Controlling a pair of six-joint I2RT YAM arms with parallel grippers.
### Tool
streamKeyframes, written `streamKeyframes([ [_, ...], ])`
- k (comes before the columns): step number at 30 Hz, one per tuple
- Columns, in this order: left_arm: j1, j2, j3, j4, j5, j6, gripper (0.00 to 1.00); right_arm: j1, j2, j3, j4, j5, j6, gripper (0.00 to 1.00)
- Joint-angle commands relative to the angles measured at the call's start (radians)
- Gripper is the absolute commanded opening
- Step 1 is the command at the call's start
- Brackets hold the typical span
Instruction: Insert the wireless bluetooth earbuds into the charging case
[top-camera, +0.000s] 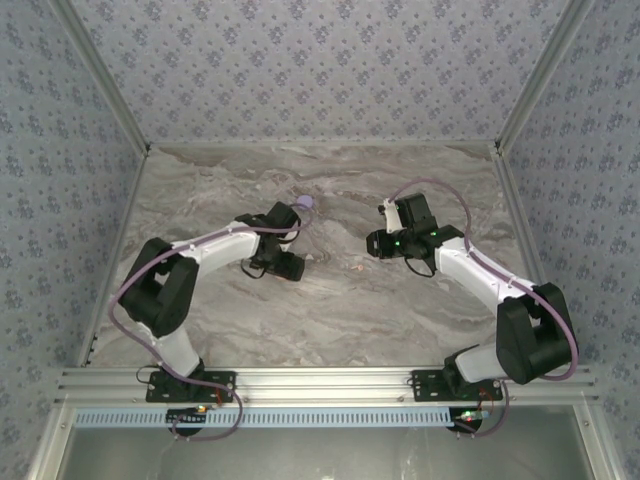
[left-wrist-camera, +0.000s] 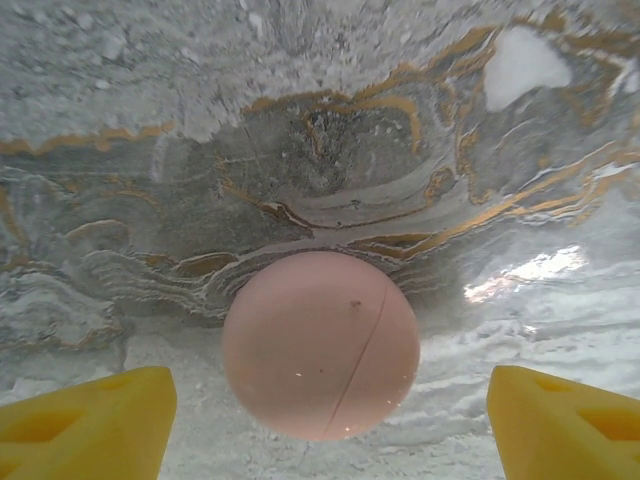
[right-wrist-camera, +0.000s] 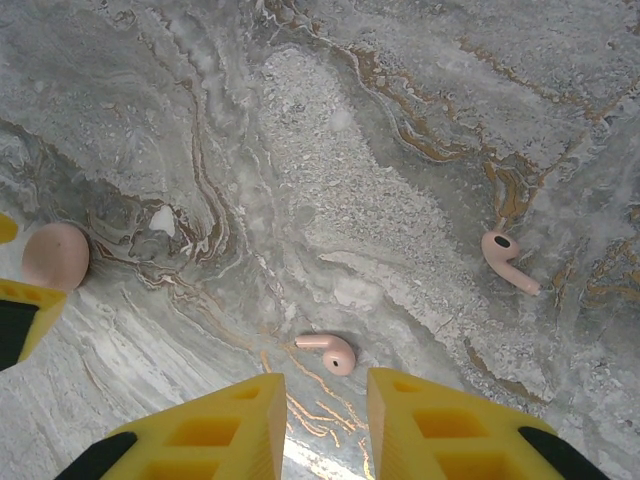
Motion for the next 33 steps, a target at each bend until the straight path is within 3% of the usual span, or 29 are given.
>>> streamKeyframes([
  [1,-0.004,0.031,0.055,-0.028,-0.01,0.021,0.8,-0.009,-0.023,-0.007,-0.02,0.015,-0.013,0.29],
  [11,0.003,0.107,0.081,-0.028,-0.005,0.022,0.72,-0.011,-0.022,-0.006,-0.026,0.017,-0.016,0.29],
  [21,0.003,0.105,0.088,-0.038,-0.01,0.018,0.52,-0.012,-0.022,-0.01,-0.025,0.016,-0.015,0.29],
  [28,-0.004,0.101,0.129,-0.004,0.057,-0.025,0.49,-0.015,-0.023,-0.016,-0.026,0.024,-0.016,0.29],
  [33,-0.03,0.188,0.259,0.0,0.067,-0.064,0.48,-0.017,-0.024,-0.023,-0.025,0.027,-0.017,0.29],
])
